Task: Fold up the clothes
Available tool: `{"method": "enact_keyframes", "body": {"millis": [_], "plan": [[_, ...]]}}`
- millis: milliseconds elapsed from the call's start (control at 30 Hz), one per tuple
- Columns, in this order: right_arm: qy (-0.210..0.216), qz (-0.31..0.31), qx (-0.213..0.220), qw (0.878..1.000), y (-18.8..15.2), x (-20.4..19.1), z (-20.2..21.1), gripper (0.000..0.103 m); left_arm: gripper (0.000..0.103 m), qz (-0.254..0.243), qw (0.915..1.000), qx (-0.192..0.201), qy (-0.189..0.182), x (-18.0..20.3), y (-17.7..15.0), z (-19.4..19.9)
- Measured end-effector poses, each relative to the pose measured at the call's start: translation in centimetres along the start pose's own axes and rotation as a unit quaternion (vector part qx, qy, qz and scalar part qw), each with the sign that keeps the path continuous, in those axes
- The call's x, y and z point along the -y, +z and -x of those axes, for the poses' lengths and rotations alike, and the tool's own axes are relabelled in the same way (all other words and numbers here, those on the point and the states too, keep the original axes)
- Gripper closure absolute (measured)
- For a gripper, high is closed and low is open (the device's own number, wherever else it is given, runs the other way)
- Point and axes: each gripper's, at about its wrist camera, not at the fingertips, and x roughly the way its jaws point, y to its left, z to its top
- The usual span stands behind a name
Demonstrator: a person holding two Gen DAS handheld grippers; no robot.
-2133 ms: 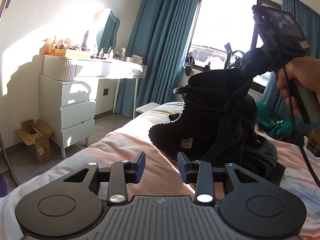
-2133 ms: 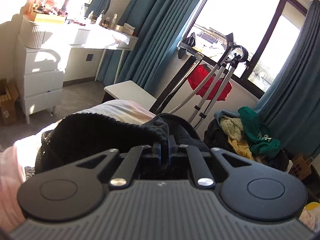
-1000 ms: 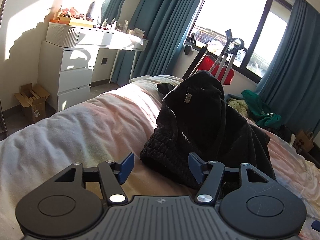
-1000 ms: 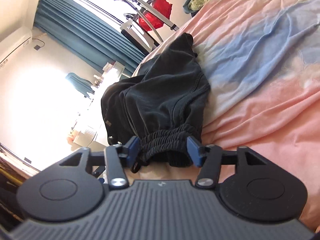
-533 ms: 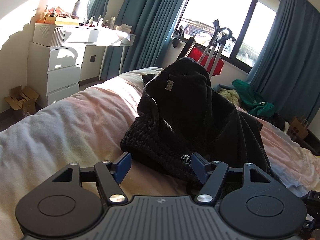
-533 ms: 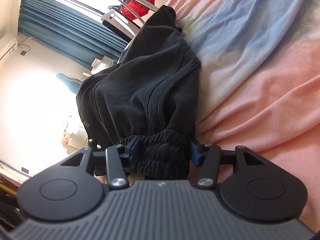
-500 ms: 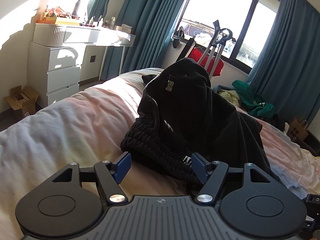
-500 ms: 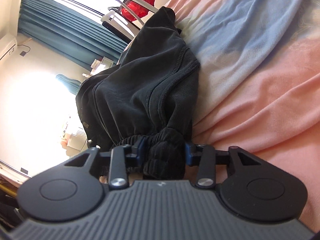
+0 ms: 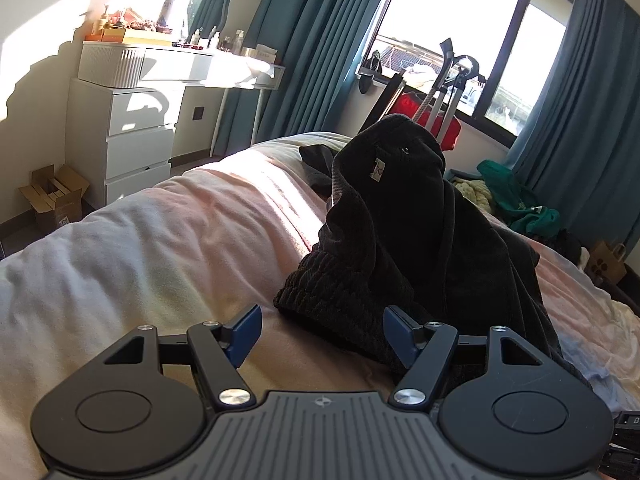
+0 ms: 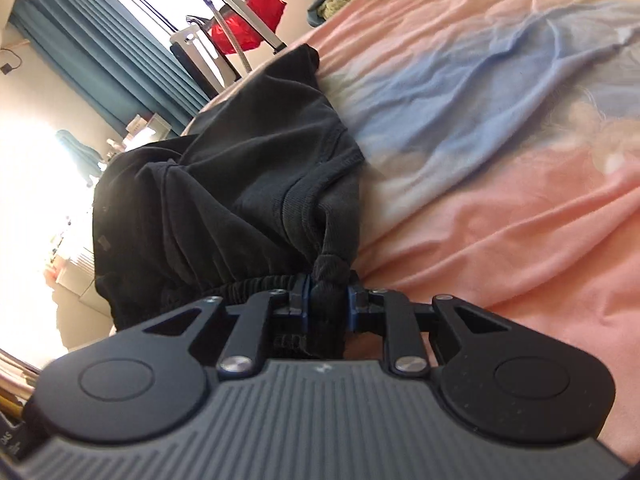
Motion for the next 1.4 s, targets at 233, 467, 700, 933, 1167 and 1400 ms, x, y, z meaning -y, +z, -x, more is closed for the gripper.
{"method": "enact_keyframes", "body": {"millis": [233,467,700,933,1167,1400], "plan": [[0.004,0.024,0.015,1.0,-0.2,-1.0,1.0,0.082,0.033,-0.011,0.9999,0.001,0.001,0.0,-0.1,-0.2],[0.01,0.013,0.01,1.0,-0.1,-0.7,1.0,0.082,0.032,-0.04,0.999,0.013,0.015,0.1,0.6,-2.1],[0.011,0.006,0.007,1.0,-0.1,-0.5,0.7,0.082,0.032,-0.045,0.9989,-0.001,0.009,-0.4,1.0,-4.5],[0.015,0.002,0.008,1.0,-0.3,-0.2,0.7,0.081,0.032,-0.049,0.9987,-0.001,-0.012,-0.2,1.2,-6.6],[0.026,-0.007,0.012,1.0,-0.5,0.3,0.6,0.081,0.041,-0.072,0.9973,0.001,-0.014,0.5,1.3,-7.7],[0.04,-0.002,0.016,0.999,-0.8,0.2,0.6,0.081,0.07,-0.082,0.9965,0.004,-0.02,1.2,1.6,-7.4]]}}
